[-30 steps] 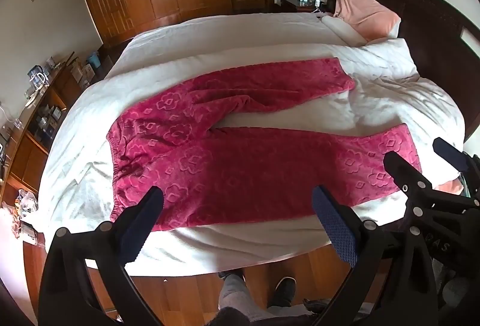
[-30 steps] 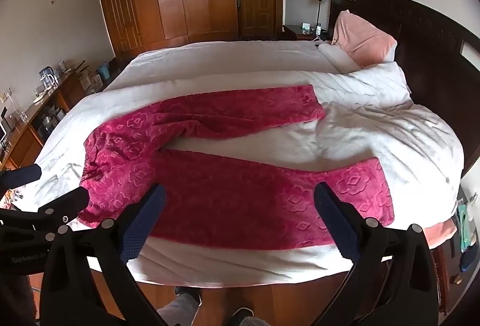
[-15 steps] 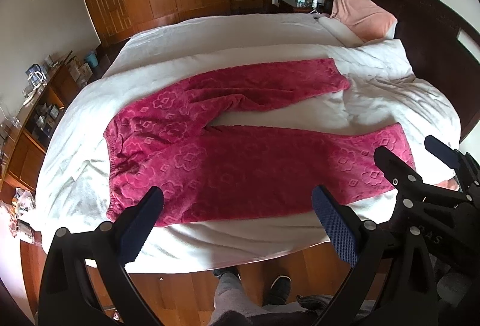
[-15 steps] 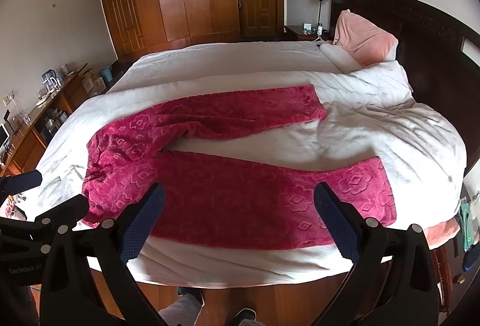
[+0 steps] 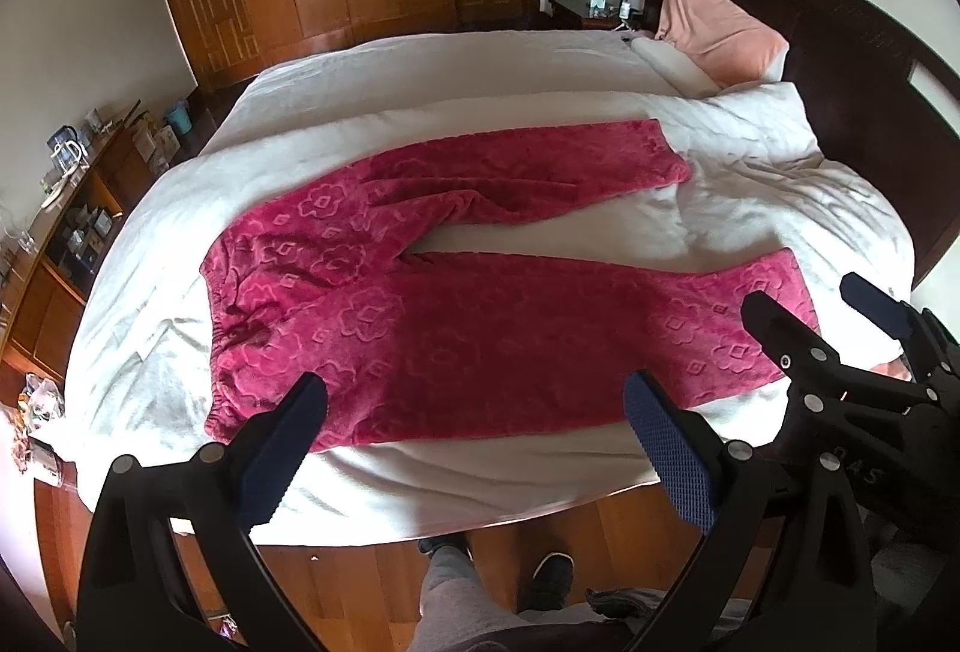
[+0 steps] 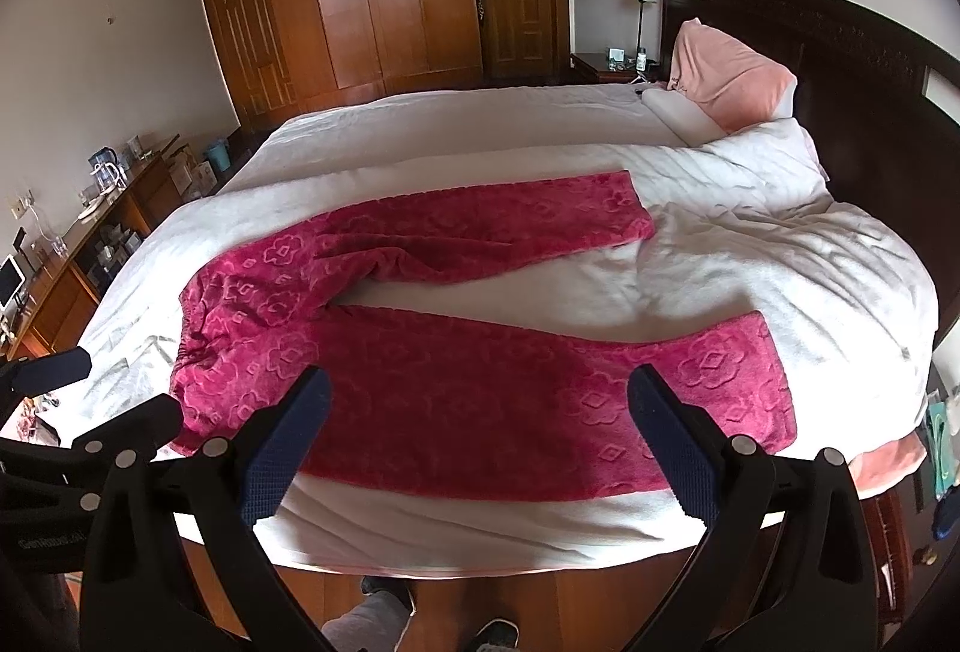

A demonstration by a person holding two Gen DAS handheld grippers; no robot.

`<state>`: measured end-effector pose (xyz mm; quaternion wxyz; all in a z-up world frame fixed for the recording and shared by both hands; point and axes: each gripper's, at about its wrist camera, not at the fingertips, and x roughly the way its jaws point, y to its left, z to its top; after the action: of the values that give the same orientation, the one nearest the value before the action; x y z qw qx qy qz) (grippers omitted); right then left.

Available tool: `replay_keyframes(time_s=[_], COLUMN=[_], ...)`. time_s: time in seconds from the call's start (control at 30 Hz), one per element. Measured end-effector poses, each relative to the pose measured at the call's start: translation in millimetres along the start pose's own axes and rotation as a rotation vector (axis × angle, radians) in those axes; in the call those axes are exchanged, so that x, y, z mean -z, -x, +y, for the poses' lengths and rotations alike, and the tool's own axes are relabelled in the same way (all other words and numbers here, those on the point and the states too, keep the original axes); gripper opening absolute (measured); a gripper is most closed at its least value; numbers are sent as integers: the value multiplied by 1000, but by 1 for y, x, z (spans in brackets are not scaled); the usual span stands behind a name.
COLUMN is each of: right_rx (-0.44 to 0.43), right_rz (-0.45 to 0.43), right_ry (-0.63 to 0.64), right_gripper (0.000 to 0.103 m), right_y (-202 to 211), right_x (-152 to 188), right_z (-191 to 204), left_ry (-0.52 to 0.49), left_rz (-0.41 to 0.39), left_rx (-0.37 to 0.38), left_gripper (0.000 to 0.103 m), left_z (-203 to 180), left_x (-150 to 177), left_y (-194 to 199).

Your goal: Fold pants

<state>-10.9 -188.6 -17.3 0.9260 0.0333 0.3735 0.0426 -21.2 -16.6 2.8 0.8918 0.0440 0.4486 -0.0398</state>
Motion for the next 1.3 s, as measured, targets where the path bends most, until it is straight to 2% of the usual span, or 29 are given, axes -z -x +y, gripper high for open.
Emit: replay_keyframes(time_s=[0.37, 0.57, 0.77, 0.97, 1.17, 1.3], right_rx=[-17, -14, -24, 34, 105, 124], right_rz=[23, 62, 148, 218, 314, 375], right_ry=[-35, -87, -169, -186, -187, -137], right_gripper=[100, 100, 100, 100, 100, 100], right_y=[-4, -16, -50, -92, -147, -192], right_x=[8, 17, 27, 21, 3, -6], right_z=[-14, -29, -42, -50, -54, -43], left_ry=[15, 17, 79, 109, 198, 235], left_rz=[25, 75, 163, 229, 301, 345], left_rx=[17, 12, 4, -17, -11, -53], left_gripper=[98, 98, 98, 98, 98, 98], left_z=[-4, -7, 16, 41, 75, 96], left_x=[3, 6, -1, -26, -60, -75], left_y=[-5, -17, -49, -116, -217, -279])
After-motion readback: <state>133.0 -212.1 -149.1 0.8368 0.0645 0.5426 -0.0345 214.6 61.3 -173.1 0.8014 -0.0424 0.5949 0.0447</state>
